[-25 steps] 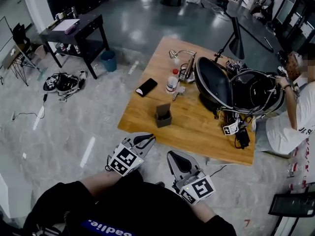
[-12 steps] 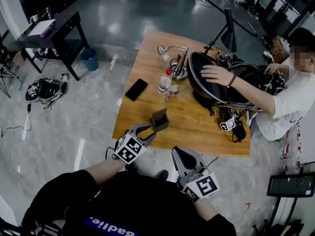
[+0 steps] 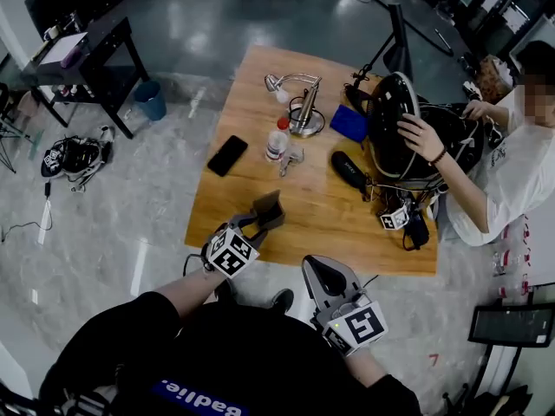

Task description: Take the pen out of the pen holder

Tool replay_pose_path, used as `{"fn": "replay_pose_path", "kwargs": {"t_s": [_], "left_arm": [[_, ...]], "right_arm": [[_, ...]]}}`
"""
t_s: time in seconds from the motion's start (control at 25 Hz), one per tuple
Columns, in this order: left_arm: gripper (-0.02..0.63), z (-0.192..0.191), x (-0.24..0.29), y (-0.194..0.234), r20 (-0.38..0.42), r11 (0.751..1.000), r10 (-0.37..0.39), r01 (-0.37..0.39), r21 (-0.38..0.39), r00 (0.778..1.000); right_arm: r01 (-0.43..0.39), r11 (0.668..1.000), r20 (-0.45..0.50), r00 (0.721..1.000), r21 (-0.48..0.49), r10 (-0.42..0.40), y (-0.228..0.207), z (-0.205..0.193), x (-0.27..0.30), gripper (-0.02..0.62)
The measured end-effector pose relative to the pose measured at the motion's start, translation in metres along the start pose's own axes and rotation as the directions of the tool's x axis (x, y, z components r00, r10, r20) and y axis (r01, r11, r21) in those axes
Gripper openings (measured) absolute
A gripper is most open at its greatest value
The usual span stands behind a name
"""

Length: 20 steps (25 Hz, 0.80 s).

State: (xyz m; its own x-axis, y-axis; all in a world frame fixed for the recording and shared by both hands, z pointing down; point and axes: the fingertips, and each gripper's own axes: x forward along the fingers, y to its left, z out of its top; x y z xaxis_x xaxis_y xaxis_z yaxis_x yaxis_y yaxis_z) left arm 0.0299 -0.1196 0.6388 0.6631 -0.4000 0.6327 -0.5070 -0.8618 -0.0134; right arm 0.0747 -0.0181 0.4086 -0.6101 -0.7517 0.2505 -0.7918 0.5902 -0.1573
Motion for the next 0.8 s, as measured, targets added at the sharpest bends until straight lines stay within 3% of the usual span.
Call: {"fn": "replay_pose_path", "kwargs": {"t_s": [0.24,0.36,0.8], "left_arm": [[0.130,-0.010,-0.005,0.004,-0.026,1.000,0.024,-0.024,-0.010,0.999],[0.069,-0.013,-0.008,0.005,-0.039,0.999,0.031,-0.031,-0.012,0.999],[0.064,0.000,-0.023,0.016,0.001,0.999,0.050,-0.050,0.015,0.999]], "right_arm": [[-0.010,1.000,0.001,1.000,-0.004,0.010,0.003,-0.002,-0.002,0.006],[-0.005,1.000,-0.007,1.000,0.005,0.005,0.002,-0.004,-0.003,0.006],[-0.021,1.000,0.018,1.000,0.009,0.021,-0.003,-0.007,0.009,0.006]]}}
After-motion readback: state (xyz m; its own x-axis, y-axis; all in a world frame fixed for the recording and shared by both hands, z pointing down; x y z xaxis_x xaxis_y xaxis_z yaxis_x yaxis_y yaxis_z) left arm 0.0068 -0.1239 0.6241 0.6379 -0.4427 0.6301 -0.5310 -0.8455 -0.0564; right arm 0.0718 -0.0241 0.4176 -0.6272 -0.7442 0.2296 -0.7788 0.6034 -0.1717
